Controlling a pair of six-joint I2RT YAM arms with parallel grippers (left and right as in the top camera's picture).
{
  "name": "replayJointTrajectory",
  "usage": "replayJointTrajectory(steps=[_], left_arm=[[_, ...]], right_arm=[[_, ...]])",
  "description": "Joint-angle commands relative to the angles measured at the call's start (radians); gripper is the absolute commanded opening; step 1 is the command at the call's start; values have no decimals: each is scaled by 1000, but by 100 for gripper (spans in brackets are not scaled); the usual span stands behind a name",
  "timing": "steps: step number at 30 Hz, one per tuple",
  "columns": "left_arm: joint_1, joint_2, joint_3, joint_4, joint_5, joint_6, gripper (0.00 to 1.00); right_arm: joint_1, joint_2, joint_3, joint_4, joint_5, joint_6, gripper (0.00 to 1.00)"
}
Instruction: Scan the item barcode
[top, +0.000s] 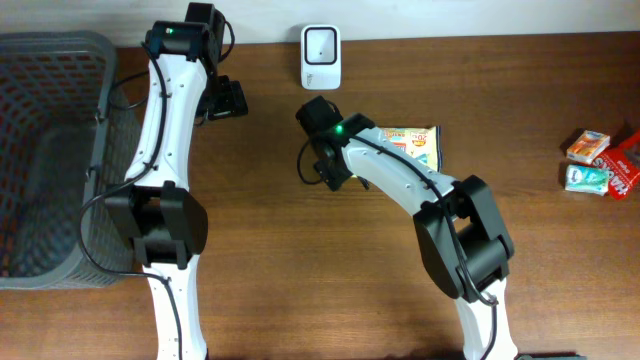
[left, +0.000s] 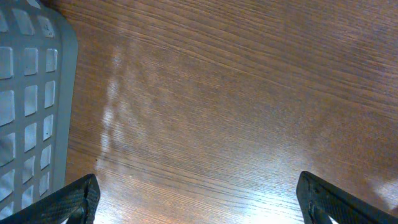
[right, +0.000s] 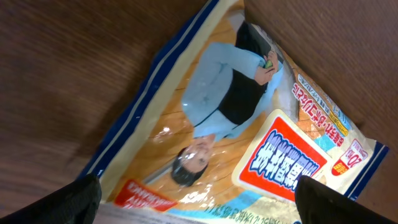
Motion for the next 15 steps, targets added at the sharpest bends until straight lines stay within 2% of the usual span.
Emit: replayJointTrajectory(steps=[1, 5, 6, 7, 8, 9, 10, 11, 12, 13, 15], left_arm=[[2, -2, 5, -2, -14, -3, 99], [2, -2, 5, -2, -14, -3, 99], [2, -2, 5, -2, -14, -3, 99], [2, -2, 5, -2, -14, -3, 99], [2, -2, 5, -2, -14, -2, 99], [2, -2, 5, -2, -14, -3, 99], [2, -2, 5, -2, -14, -3, 99], [2, -2, 5, -2, -14, -3, 99], [2, -2, 5, -2, -14, -3, 99], [2, -2, 5, -2, -14, -3, 99], [2, -2, 5, -2, -14, -3, 99]], right_arm=[[-13, 56, 1, 8, 44, 1, 99], [-31, 100, 1, 20, -15, 29, 98], [-35, 103, 1, 21, -16, 47, 90], [-42, 106, 1, 24, -17, 67, 77], [-47, 106, 1, 25, -38, 69, 75], [-61, 106, 0, 26, -100, 69, 76], [-64, 106, -2, 26, -118, 69, 81], [-70, 106, -6, 28, -142, 69, 94], [-75, 106, -11, 29, -154, 69, 99], [-76, 106, -15, 28, -154, 69, 99], [-79, 106, -27, 33, -174, 69, 82]])
